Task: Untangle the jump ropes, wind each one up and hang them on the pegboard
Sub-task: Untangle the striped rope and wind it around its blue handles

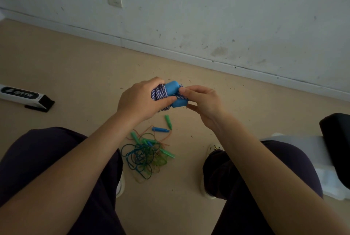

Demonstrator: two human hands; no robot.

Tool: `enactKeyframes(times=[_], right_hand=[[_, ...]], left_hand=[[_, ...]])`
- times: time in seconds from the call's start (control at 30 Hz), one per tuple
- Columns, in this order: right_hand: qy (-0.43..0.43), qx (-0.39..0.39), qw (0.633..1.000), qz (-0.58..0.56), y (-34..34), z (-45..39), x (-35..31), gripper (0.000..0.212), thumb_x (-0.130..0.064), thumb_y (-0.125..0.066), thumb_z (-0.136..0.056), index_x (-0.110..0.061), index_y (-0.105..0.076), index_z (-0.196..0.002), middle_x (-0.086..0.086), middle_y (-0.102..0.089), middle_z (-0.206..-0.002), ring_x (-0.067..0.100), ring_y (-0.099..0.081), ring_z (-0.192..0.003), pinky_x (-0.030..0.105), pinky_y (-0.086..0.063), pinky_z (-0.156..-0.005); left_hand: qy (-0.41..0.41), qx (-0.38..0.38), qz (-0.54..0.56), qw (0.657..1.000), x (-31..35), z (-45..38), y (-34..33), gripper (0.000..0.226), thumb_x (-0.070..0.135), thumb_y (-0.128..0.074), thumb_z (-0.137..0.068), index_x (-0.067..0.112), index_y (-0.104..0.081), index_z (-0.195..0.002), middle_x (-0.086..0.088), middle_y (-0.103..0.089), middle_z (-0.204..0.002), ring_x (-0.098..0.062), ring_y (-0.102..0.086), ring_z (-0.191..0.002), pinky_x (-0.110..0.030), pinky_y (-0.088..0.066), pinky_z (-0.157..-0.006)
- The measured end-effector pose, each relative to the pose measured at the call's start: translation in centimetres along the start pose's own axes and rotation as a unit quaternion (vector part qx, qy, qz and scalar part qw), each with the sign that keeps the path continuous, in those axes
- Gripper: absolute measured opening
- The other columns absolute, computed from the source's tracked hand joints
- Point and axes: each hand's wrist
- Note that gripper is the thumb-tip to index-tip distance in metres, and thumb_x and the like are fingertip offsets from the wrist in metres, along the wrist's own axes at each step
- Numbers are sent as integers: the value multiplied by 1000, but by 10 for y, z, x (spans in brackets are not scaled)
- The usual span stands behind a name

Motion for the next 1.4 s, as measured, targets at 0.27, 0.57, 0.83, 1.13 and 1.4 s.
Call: enactKeyframes(times=[0.27, 0.57, 0.83, 1.13, 1.4], right_hand=[[-1, -2, 995, -99, 5, 0, -11, 17, -9, -54, -92, -13, -62, -78, 1, -63, -85, 15, -59, -93, 37, -46, -91], [-23, 2, 966, -258, 22, -8, -29, 28, -5, -56, -91, -11, -60, -64, 0, -54, -57, 11, -53, -58, 26, -45, -73], [39, -61, 955, 288, 34, -11, -18, 37, -36, -67, -90, -9, -64, -66, -1, -41, -52, 13, -37, -51, 30, -35, -58], [20, -27, 985, -170, 33, -11, -22, 37, -22, -58, -97, -21, -39, -66, -5, -23, -55, 11, -27, -50, 24, -38, -60], [56, -267, 959, -78, -4, -2, 5, 26, -20, -45, -100, -7, -58, -81, 2, -45, -62, 15, -45, -59, 25, -41, -59]], left_hand=[[45, -31, 73, 996, -5, -2, 0, 43, 64, -70, -78, 37, -64, -112, 11, -70, -90, -10, -66, -78, -39, -57, -71], [56, -78, 169, 981, -3, -2, 2, 61, 82, -64, -61, 27, -72, -87, 0, -72, -76, -14, -68, -71, -41, -54, -67], [46, -75, 118, 989, -10, 2, 5, 60, 81, -64, -61, 23, -68, -76, -2, -66, -67, -18, -64, -65, -42, -49, -59], [56, -149, 188, 969, -1, 2, 4, 55, 72, -64, -67, 22, -71, -88, 0, -73, -81, -14, -69, -76, -36, -54, -71], [70, -292, 220, 928, -2, 3, -9, 44, 36, -79, -82, 25, -64, -121, 6, -72, -112, -1, -66, -103, -15, -49, -86]])
Point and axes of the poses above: each hand's wrist, its own z-axis away from the middle knuckle, its own y-axis out of the back of the hand, x = y × z
